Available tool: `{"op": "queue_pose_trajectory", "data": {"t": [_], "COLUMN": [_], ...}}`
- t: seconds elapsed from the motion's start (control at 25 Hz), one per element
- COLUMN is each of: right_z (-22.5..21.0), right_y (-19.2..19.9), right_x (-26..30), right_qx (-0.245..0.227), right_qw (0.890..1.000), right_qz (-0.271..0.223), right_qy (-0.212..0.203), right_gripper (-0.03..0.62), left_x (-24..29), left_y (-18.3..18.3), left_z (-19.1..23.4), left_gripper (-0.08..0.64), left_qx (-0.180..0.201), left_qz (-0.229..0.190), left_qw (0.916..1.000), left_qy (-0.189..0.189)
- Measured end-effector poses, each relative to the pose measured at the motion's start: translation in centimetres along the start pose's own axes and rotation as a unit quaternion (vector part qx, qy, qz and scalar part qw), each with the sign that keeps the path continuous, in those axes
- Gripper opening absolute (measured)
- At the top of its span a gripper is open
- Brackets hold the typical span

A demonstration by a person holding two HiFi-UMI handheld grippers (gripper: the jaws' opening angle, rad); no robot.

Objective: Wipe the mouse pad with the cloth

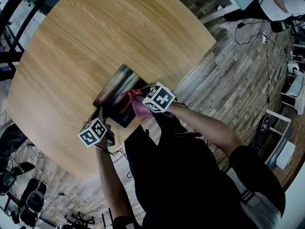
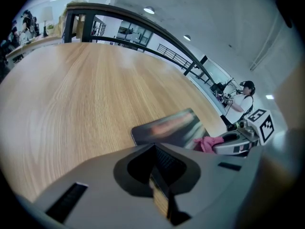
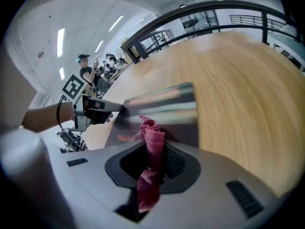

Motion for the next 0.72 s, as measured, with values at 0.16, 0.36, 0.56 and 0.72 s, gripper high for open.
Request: {"op": "queue_pose_trajectory", "data": {"t": [0.16,0.36,0.56,0.72], "right_z": [-2.7,-5.2,-7.6,-9.6], "right_y": [0.6,1.1,2.2,3.1], "right_x": [-1.9,-3.6,-5.2,-7.0], "right_qx": [0.024,0.047,0.063,0.067], "right_qw": [0.999,0.997,0.994,0.99], "right_qz": [-0.014,-0.029,-0.039,-0.045], "right_qy": [0.026,0.049,0.076,0.115], "right_gripper": [0.067,0.067,0.067,0.067], "left_x": [0.0,0.1,0.3,0.3], "left_y": [-0.2,0.0,0.3,0.2], "left_z": [-0.3,0.4,-0.2,-0.2], "left_gripper": [0.023,0.023,0.023,0.023], "left_qx": [-0.009,-0.018,-0.02,-0.024], "left_qz": [-0.004,0.004,0.004,0.001], "left_qw": [0.9999,0.9997,0.9995,0.9992], "left_qy": [-0.001,-0.016,-0.026,-0.033]}}
Point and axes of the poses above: the fingertips, and each gripper's own axes: x forward along the fingers, z to its left, y out of its underside, the point moved 7 cm from there along -x, backward along the fingers, and after that the axes turned 3 degrees about z, right-handed, at the moved point
